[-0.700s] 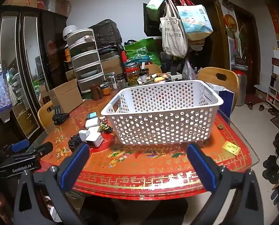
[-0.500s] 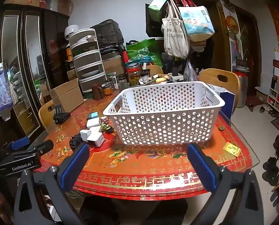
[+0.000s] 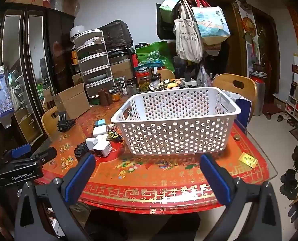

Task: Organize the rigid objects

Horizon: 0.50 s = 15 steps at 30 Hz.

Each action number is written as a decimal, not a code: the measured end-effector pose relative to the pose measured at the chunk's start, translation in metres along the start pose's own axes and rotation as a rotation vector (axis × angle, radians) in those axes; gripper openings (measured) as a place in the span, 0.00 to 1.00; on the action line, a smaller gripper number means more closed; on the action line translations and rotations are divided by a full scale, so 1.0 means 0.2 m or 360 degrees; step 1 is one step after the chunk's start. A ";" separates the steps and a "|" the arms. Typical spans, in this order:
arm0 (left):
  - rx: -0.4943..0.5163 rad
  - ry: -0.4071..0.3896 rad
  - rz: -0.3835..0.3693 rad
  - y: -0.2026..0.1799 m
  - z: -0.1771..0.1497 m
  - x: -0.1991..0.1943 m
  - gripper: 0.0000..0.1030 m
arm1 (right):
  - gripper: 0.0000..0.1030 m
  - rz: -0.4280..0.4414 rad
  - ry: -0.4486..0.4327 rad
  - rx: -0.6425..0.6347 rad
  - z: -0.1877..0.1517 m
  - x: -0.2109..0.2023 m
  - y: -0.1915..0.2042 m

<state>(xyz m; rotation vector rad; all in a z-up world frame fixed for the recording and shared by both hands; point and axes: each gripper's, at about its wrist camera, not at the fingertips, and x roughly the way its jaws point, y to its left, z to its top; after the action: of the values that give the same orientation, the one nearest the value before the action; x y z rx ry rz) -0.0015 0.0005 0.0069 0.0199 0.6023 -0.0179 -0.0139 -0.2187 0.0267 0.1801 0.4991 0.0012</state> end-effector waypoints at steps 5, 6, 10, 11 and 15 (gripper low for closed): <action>0.0005 -0.0002 -0.0005 0.00 0.00 0.00 1.00 | 1.00 0.0001 0.0001 -0.0004 0.00 0.00 0.00; 0.0005 -0.0001 -0.0006 0.00 0.00 0.00 1.00 | 1.00 0.0002 0.0002 -0.0005 0.00 0.00 0.00; 0.0005 -0.0002 -0.0008 -0.01 0.00 0.00 1.00 | 1.00 0.0002 0.0003 -0.0008 0.00 0.00 0.02; 0.0005 -0.0003 -0.0008 -0.01 0.00 0.00 1.00 | 1.00 0.0000 0.0003 -0.0008 0.00 0.00 0.02; 0.0007 -0.0002 -0.0011 0.00 0.00 -0.01 1.00 | 1.00 0.0000 0.0002 -0.0010 0.00 0.00 0.02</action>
<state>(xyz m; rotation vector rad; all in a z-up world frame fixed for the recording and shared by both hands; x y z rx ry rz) -0.0024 -0.0005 0.0080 0.0220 0.6012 -0.0260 -0.0141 -0.2148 0.0266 0.1741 0.5003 0.0029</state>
